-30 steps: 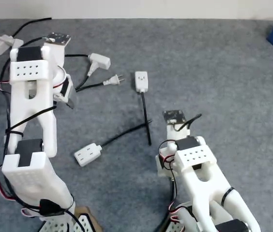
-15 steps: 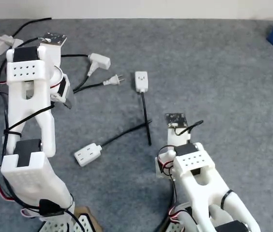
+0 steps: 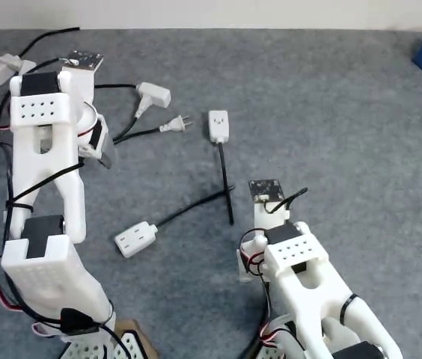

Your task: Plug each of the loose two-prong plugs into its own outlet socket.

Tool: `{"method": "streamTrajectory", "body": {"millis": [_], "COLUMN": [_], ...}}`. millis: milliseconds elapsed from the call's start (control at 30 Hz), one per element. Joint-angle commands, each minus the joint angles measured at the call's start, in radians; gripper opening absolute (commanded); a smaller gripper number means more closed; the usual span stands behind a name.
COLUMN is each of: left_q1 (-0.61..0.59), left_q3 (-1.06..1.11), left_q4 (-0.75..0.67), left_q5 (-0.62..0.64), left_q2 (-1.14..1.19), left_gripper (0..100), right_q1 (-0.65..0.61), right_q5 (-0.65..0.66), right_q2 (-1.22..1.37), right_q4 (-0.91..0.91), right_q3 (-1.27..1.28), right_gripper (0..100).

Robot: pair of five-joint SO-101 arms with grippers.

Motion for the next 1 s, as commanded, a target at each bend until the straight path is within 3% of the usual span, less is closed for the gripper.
{"method": "streamTrajectory", "body": {"millis": [0,200,333,533,600,700,767,833,967], "left_q1": [-0.012,-0.012,-0.013,-0.013,-0.013,-0.016,-0.027,-0.028,-0.025], "left_q3": [-0.038,-0.038,-0.038,-0.038,-0.038,-0.038,-0.036,-0.033,-0.054], "left_q4": [0.005,0.006,0.006,0.006,0.006,0.006,0.006,0.006,0.008], "left_q5": [0.005,0.005,0.005,0.005,0.005,0.005,0.003,0.002,-0.017], "left_q2": [-0.019,-0.019,-0.019,-0.019,-0.019,-0.019,-0.018,-0.016,-0.019], "left_gripper": [21,21,21,21,21,21,21,21,21], "right_q1": [-0.012,-0.01,-0.01,-0.008,-0.002,0.048,0.111,0.166,0.254], "right_q5": [-0.011,-0.002,-0.002,0.002,0.091,0.434,0.588,0.615,0.496], "right_q2": [-0.002,-0.002,-0.002,-0.01,-0.013,-0.013,-0.013,-0.005,-0.002], "right_q4": [0.022,0.022,0.024,0.018,-0.018,-0.053,-0.038,-0.036,-0.059], "right_q3": [-0.004,-0.004,-0.004,-0.004,-0.004,-0.005,-0.033,-0.101,-0.303], "right_gripper": [22.4,20.0,0.9,0.6,0.9,0.9,0.8,0.8,0.8]}}
